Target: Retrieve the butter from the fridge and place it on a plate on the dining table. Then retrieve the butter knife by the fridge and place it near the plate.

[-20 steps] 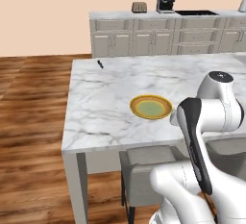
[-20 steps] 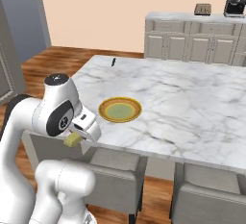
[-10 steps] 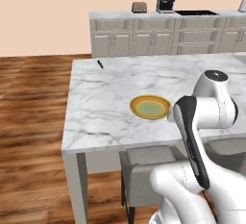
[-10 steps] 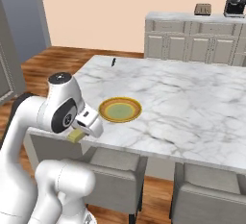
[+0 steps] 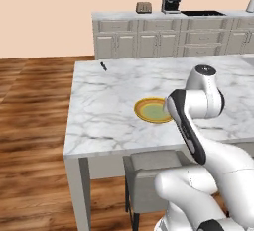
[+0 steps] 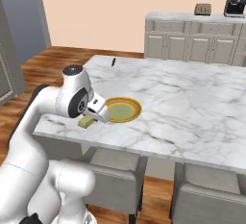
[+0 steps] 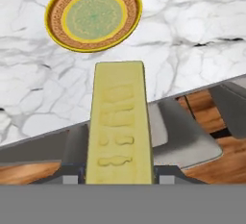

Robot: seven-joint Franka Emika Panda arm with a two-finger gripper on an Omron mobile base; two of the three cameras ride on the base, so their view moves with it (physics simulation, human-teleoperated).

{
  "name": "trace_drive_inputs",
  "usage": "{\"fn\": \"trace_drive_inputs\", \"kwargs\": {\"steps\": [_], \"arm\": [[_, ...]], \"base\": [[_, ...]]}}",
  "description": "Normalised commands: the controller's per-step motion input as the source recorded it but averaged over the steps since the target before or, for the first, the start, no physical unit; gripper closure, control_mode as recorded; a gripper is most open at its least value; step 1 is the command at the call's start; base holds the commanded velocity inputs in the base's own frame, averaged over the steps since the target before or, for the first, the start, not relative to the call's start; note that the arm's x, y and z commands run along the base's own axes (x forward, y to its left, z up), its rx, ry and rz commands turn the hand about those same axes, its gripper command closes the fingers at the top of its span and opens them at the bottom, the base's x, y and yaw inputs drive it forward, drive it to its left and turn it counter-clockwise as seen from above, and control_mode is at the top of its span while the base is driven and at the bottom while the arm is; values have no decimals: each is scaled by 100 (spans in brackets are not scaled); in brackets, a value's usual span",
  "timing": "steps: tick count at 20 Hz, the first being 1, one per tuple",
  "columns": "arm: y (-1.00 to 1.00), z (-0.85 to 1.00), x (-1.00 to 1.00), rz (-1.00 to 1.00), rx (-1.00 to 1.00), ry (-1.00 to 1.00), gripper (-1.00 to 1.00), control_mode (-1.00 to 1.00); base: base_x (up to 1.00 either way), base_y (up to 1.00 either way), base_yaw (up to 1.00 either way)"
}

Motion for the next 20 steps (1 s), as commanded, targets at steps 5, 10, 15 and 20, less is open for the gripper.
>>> {"fn": "trace_drive_inputs", "kwargs": {"steps": [5, 10, 15, 20], "arm": [[-11, 0, 100, -9, -1, 4, 100, -100], [-31, -24, 100, -8, 0, 1, 100, -100], [-5, -31, 100, -5, 0, 0, 100, -100], [-2, -39, 100, -5, 0, 0, 100, -100]], "base": [[0, 0, 0], [0, 0, 0], [0, 0, 0], [0, 0, 0]]}}
